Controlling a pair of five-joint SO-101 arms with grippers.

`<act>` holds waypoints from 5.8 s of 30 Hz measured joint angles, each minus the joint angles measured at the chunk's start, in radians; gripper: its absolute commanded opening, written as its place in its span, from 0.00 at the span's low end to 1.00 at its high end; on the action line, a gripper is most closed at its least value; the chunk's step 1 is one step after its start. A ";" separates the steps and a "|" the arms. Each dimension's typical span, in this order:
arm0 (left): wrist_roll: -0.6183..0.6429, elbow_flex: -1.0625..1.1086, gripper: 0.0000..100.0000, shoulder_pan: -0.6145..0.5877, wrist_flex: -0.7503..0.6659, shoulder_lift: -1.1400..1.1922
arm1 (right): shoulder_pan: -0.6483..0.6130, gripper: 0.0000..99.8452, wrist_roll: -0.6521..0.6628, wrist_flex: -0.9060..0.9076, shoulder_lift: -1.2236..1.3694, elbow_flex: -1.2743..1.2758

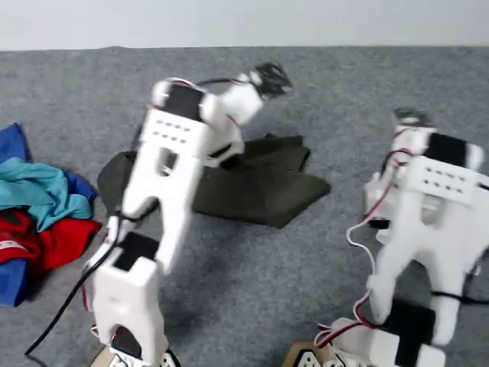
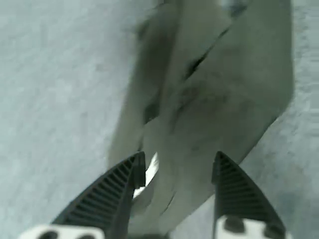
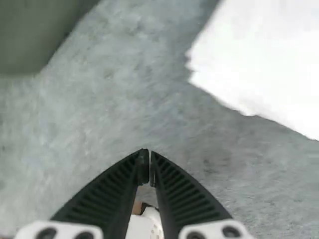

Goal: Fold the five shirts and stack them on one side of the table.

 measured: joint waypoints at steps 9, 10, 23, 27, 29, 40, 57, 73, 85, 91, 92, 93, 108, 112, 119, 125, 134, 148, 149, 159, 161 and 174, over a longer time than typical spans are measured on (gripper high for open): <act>0.003 0.000 0.22 0.190 -0.180 0.144 | 0.146 0.01 0.055 0.000 -0.095 -0.008; 0.003 0.000 0.22 0.203 -0.199 0.161 | 0.153 0.01 0.055 0.000 -0.095 -0.008; 0.003 -0.032 0.01 0.272 -0.221 0.351 | 0.163 0.01 0.060 0.000 -0.095 -0.008; 0.003 -0.183 0.00 0.245 -0.094 0.345 | 0.163 0.01 0.094 0.000 -0.095 -0.008; 0.003 -0.279 0.00 0.235 -0.020 0.330 | 0.163 0.01 0.104 0.000 -0.095 -0.008; 0.098 -0.450 0.00 0.114 0.078 0.025 | 0.126 0.01 0.138 0.000 -0.095 -0.008; -0.077 0.568 0.00 -0.488 0.084 -0.948 | -0.296 0.01 0.140 -0.014 -0.084 -0.008; -0.261 1.149 0.00 -0.985 -0.049 -1.178 | -0.577 0.08 0.066 -0.018 0.506 -0.502; -0.261 1.277 0.00 -0.991 -0.063 -1.178 | -0.862 0.20 0.057 -0.003 0.956 -1.040; -0.262 1.277 0.00 -0.991 -0.063 -1.178 | -0.882 0.20 0.057 -0.003 1.172 -1.284; -0.262 1.277 0.00 -0.991 -0.063 -1.178 | -0.884 0.20 0.057 -0.003 1.200 -1.320; -0.262 1.277 0.00 -0.991 -0.063 -1.178 | -0.888 0.20 0.057 -0.003 1.227 -1.353; -0.204 1.275 0.00 -0.991 -0.084 -1.178 | -0.870 0.01 0.130 -0.002 1.257 -1.444; -0.087 1.206 0.01 -0.991 -0.132 -1.178 | -0.804 0.01 0.152 -0.002 1.143 -1.444; 0.158 1.063 0.01 -0.979 -0.282 -1.178 | -0.703 0.01 0.166 -0.002 0.928 -1.444; 0.315 1.043 0.01 -0.861 -0.516 -1.178 | -0.588 0.01 0.166 -0.051 0.801 -1.444; 0.382 0.993 0.01 -0.635 -0.865 -1.175 | -0.460 0.01 0.166 -0.192 0.694 -1.445; 0.382 0.543 0.01 -0.595 -0.810 -0.977 | -0.419 0.01 0.166 -0.218 0.457 -1.445; 0.382 0.509 0.01 -0.595 -0.786 -0.977 | -0.419 0.01 0.166 -0.218 0.439 -1.445; 0.382 0.245 0.01 -0.595 -0.566 -1.056 | -0.414 0.01 0.166 -0.152 0.181 -1.448; 0.382 0.229 0.01 -0.595 -0.543 -1.097 | -0.414 0.01 0.166 -0.127 0.132 -1.450; 0.330 0.239 0.01 -0.595 -0.522 -1.235 | -0.354 0.01 0.166 -0.092 0.002 -1.418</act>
